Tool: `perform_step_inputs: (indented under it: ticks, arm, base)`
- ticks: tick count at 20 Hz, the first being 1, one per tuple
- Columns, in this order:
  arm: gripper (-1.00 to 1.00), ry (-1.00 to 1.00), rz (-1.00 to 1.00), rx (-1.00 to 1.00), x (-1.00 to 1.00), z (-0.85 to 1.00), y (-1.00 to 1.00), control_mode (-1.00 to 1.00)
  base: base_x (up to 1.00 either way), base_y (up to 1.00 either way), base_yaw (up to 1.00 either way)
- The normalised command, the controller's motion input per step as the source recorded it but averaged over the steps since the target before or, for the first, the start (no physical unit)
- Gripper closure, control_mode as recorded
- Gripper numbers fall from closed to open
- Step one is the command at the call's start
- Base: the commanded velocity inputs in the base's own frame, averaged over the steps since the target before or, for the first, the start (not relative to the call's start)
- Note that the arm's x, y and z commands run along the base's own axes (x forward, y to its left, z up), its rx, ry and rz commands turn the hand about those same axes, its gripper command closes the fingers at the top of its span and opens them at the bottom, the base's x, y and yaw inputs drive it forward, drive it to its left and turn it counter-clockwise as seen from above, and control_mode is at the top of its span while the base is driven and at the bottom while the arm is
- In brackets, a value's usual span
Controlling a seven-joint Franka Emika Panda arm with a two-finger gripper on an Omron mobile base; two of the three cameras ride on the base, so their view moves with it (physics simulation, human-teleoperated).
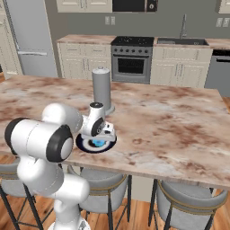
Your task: Place two yogurt containers on each plate.
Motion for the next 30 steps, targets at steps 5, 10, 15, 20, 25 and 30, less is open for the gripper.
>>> perform_step_inputs:
  ticks: [5,10,15,20,25,30]
  arm:
    - [-1.0,0.0,0.0,0.0,0.02,0.0,0.0,-1.0]
    - [-1.0,0.0,0.0,0.0,0.0,0.0,0.0,-1.0]
    - [-1.0,0.0,0.0,0.0,0.0,0.41,0.0,-1.0]
    - [-1.0,0.0,0.0,0.0,-0.05,0.75,0.0,-1.0]
    - [-1.0,0.0,0.0,0.0,-0.41,0.95,0.03,-1.0]
    - [-1.0,0.0,-0.02,0.0,-0.66,0.96,0.01,-1.0]
  base:
    - [0.0,0.0,0.0]
    - [0.0,0.0,0.0]
    - [0.0,0.0,0.0]
    - [0.0,0.0,0.0]
    - [0.0,0.0,0.0]
    - [0.0,0.0,0.0]
